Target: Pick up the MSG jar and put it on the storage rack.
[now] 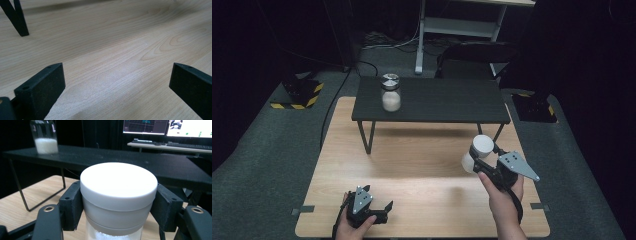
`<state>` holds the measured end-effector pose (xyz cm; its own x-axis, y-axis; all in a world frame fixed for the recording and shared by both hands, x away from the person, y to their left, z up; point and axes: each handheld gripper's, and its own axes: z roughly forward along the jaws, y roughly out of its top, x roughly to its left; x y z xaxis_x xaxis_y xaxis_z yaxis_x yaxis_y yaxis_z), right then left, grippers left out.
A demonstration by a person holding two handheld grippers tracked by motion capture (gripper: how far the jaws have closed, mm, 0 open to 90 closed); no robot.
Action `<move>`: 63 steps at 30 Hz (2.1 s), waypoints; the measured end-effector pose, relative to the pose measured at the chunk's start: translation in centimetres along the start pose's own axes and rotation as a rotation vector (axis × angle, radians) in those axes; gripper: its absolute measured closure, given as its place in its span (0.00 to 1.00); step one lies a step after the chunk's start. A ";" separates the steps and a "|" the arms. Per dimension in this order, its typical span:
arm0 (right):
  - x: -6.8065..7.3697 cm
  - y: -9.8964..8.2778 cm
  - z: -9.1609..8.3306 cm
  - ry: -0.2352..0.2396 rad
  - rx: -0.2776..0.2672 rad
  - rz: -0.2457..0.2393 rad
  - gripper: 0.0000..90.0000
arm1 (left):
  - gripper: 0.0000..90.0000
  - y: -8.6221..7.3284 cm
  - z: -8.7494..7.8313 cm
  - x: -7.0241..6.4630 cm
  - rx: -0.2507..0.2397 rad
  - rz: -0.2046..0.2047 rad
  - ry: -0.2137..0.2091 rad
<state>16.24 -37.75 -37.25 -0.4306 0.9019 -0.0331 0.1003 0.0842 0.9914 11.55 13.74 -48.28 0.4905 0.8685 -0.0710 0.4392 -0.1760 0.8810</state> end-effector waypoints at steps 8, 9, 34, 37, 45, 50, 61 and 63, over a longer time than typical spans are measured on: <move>0.6 2.6 -0.1 0.003 -0.011 -0.004 0.38 | 0.00 0.0 0.0 -0.1 0.004 0.010 -0.002; 0.6 2.6 -0.1 0.003 -0.011 -0.004 0.38 | 0.00 0.0 0.0 -0.1 0.004 0.010 -0.002; 1.0 8.6 3.4 -0.032 -0.055 -0.011 0.38 | 0.00 0.0 -0.1 0.1 0.002 0.007 -0.010; 0.9 9.0 3.9 -0.039 -0.053 -0.006 0.38 | 0.00 0.0 -0.1 0.1 0.004 0.008 -0.010; 0.6 10.2 6.1 -0.068 -0.044 -0.012 0.38 | 0.00 0.1 0.0 0.1 0.006 0.004 -0.012; 0.6 10.6 7.4 -0.082 -0.037 -0.009 0.38 | 0.00 0.0 -0.1 0.3 0.002 -0.004 -0.022; 0.4 11.6 10.4 -0.102 -0.017 0.005 0.38 | 0.00 -0.2 -0.3 0.6 -0.002 -0.011 -0.035; 0.4 11.8 10.9 -0.105 -0.011 0.010 0.38 | 0.00 -0.2 -0.3 0.6 -0.001 -0.012 -0.036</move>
<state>27.06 -31.79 -26.99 -0.3333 0.9421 -0.0358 0.0936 0.0708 0.9931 11.53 14.40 -48.35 0.5118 0.8535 -0.0982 0.4442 -0.1651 0.8806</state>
